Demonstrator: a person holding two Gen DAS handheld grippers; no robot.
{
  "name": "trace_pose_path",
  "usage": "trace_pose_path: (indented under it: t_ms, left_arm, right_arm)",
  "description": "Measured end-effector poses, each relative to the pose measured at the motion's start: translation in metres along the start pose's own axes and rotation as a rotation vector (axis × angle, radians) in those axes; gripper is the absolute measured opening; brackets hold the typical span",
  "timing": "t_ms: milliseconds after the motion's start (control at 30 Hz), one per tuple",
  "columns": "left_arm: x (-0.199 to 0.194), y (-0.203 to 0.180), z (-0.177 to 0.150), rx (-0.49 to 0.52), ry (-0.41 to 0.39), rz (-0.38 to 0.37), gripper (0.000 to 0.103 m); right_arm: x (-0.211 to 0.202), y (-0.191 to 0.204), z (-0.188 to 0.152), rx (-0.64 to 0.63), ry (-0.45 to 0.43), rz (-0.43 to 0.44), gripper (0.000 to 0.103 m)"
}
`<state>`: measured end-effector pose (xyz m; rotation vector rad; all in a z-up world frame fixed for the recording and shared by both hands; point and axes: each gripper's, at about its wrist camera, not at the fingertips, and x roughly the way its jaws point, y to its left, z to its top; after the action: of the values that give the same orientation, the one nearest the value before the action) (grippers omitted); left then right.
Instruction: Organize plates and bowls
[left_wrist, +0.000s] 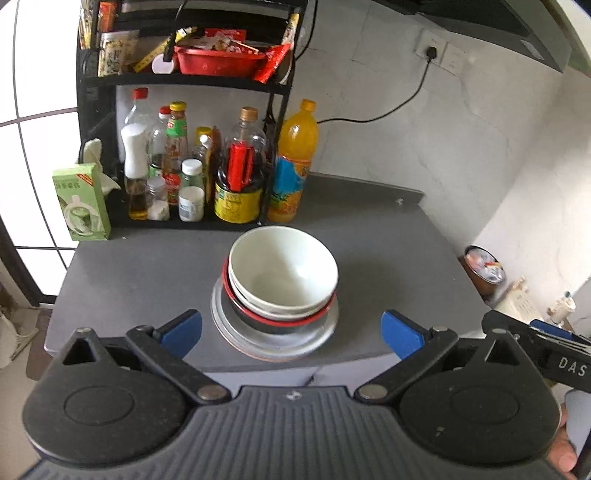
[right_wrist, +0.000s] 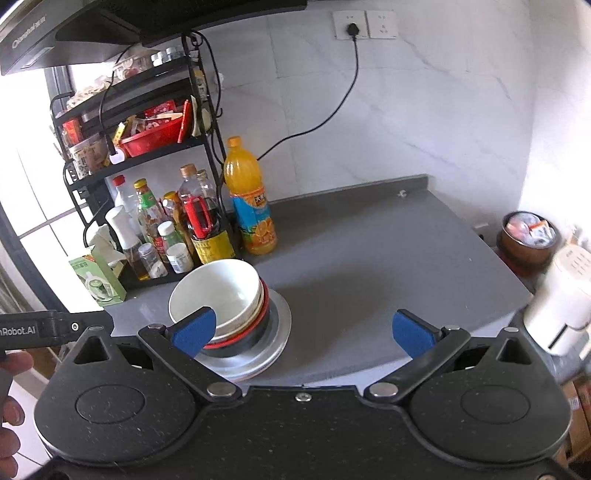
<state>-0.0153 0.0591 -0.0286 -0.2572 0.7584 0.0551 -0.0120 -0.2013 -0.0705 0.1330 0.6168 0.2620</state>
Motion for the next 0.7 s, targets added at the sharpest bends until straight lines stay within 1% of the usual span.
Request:
trace_pose_path:
  t_ms: [100, 200, 300, 533, 700]
  left_arm:
    - [-0.005, 0.002, -0.005, 0.022, 0.005, -0.01, 0.102]
    - [-0.007, 0.006, -0.008, 0.028, 0.02, -0.038, 0.102]
    - [-0.012, 0.008, -0.012, 0.031, 0.027, -0.05, 0.102]
    - [-0.03, 0.009, -0.02, 0.066, 0.023, -0.051, 0.102]
    - [-0.039, 0.009, -0.025, 0.083, 0.021, -0.037, 0.102]
  right_arm:
    - [-0.008, 0.004, -0.007, 0.003, 0.002, -0.018, 0.103]
    - [-0.015, 0.009, -0.012, 0.0, -0.002, -0.037, 0.103]
    - [-0.022, 0.012, -0.016, 0.011, -0.002, -0.039, 0.103]
    - [-0.037, 0.022, -0.024, -0.003, -0.021, -0.046, 0.103]
    - [-0.045, 0.024, -0.029, 0.002, -0.021, -0.039, 0.103]
